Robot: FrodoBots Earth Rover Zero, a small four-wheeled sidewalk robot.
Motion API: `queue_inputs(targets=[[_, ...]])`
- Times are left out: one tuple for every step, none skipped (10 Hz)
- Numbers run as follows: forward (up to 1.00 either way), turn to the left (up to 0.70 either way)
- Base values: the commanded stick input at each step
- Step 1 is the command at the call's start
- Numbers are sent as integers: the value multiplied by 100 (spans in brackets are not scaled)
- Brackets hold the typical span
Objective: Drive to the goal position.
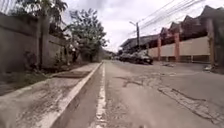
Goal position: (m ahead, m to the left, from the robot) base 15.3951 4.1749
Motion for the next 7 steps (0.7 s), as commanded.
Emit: queue_inputs(targets=[[70,0],[70,0],[70,0],[70,0],[70,0],[70,0],[70,0]])
